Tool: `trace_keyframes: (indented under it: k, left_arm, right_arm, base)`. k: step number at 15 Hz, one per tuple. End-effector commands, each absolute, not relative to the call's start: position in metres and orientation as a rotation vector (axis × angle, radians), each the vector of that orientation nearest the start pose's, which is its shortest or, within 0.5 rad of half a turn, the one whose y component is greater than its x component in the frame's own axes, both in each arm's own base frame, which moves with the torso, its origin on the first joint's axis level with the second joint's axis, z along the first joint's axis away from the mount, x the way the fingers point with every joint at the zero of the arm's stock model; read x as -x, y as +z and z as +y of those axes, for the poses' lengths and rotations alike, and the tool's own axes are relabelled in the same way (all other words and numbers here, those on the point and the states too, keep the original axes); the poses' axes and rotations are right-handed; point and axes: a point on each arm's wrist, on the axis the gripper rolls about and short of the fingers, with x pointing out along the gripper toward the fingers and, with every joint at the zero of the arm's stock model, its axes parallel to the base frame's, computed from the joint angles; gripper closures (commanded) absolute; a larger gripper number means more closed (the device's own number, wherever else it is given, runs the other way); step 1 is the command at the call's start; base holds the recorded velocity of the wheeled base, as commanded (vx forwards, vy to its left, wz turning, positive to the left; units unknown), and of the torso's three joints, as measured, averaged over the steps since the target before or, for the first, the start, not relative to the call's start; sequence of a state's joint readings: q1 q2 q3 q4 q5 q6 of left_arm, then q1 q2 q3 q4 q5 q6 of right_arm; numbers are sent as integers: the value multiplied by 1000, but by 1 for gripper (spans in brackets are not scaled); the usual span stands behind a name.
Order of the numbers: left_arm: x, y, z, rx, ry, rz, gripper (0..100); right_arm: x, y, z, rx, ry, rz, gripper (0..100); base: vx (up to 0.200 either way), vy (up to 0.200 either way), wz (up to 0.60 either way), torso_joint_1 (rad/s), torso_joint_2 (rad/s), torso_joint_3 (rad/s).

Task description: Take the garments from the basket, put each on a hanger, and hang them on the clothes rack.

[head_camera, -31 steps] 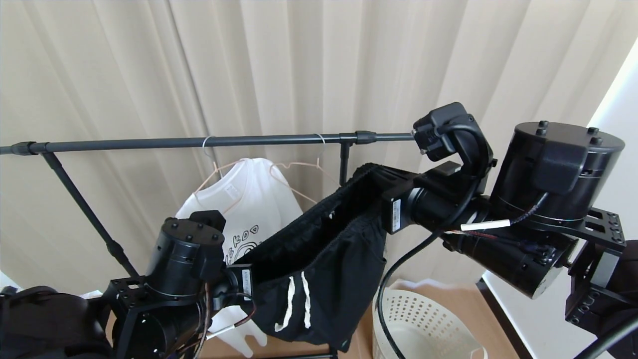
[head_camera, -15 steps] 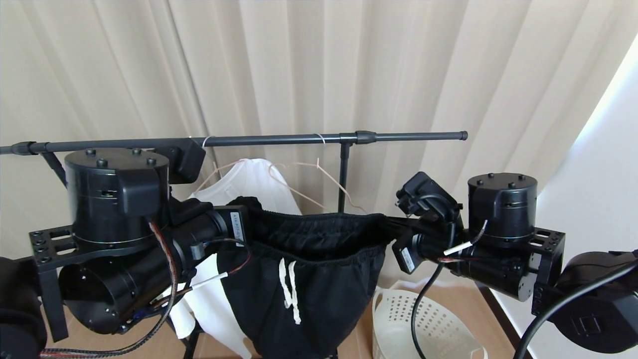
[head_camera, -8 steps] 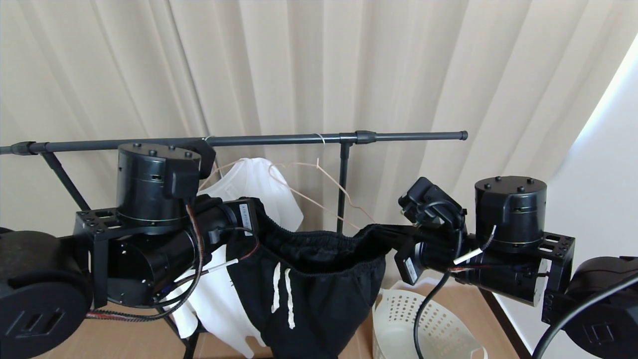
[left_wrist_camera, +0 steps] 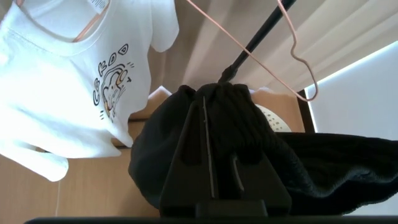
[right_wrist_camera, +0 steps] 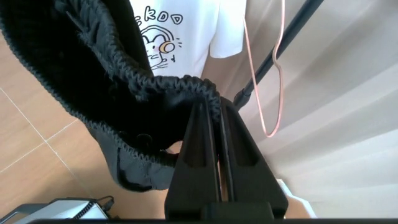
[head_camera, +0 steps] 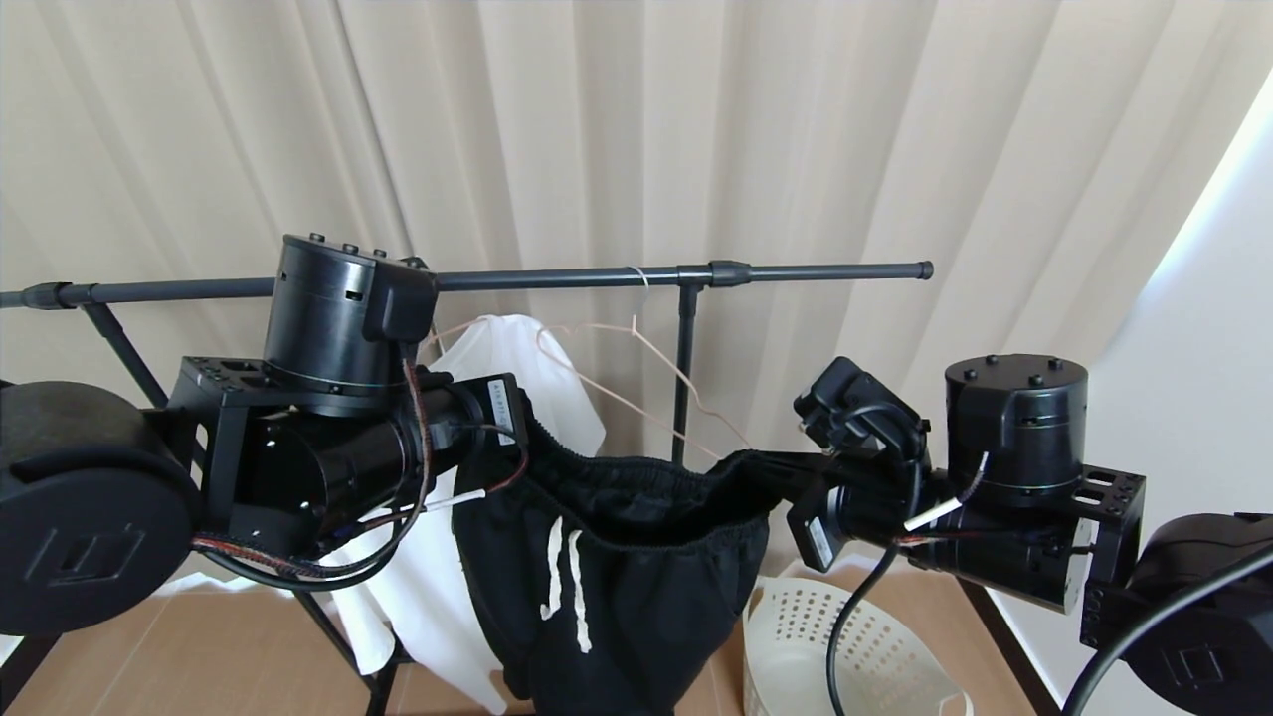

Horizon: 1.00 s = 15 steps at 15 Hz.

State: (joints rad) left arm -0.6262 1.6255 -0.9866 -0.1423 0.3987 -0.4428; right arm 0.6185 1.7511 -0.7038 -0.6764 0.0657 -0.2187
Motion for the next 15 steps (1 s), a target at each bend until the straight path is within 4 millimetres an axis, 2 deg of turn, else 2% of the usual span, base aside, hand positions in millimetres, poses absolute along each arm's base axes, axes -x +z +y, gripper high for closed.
trace_keyframes:
  k: [1,6,9,10,12,15]
  left_arm:
    - [-239,206,-164,187,-124,479,100]
    - [-229,190,-157,133,-107,543,100]
    - [-226,191,-155,136,-110,551,100]
    - [-224,195,-154,143,-114,539,100]
    - [-205,210,-163,154,-194,501,100]
    - [-192,225,-170,168,-266,461,100]
  right_arm:
    - [-245,146,176,310,714,282,100]
    - [-263,169,180,218,589,224,100]
    - [-273,184,185,133,502,210,100]
    - [-277,194,187,85,473,209,100]
    - [-284,216,190,-41,413,198,100]
    - [-283,235,189,-119,382,165,100]
  base:
    - [0,0,0,0,0,0]
    - [0,0,0,0,0,0]
    - [0,0,0,0,0,0]
    - [0,0,0,0,0,0]
    - [0,0,0,0,0,0]
    - [0,0,0,0,0,0]
